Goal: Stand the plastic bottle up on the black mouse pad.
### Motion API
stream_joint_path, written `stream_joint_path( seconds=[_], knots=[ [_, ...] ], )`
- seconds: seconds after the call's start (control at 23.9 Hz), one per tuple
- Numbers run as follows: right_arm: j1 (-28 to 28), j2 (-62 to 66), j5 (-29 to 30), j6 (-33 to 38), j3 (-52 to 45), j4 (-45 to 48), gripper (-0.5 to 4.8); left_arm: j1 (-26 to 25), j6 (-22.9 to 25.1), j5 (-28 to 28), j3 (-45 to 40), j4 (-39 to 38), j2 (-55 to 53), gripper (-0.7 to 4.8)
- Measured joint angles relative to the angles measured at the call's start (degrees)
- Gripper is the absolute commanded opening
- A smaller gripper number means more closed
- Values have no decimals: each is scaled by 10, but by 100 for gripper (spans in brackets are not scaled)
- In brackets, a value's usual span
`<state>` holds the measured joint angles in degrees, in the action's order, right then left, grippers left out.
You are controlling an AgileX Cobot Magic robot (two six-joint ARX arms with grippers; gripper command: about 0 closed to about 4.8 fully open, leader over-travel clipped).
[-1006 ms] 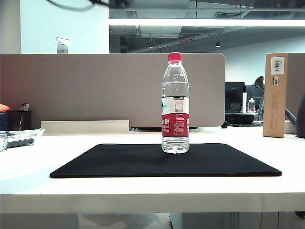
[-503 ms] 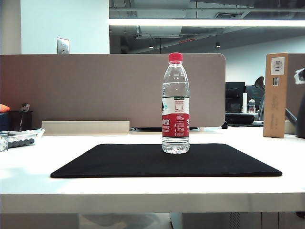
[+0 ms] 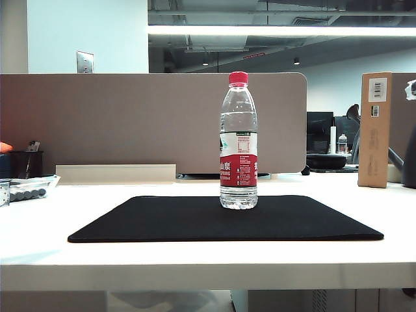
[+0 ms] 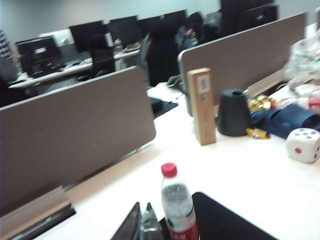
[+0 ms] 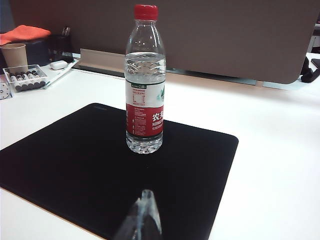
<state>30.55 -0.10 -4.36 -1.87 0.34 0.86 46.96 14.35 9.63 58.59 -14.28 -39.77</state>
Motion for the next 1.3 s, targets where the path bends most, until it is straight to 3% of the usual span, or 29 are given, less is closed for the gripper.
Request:
stream_joint_path(
  seconds=[1.01,1.22,1.3],
  knots=[
    [0,0,0,0,0,-3,-5,0,10,5,-9,-10,24,-5],
    [0,0,0,0,0,-3,-5,-3,19,67,-13,-9,25,-4],
    [0,0,0,0,0,-3,-5,-89,9,50,-38,-8,26,-5]
  ],
)
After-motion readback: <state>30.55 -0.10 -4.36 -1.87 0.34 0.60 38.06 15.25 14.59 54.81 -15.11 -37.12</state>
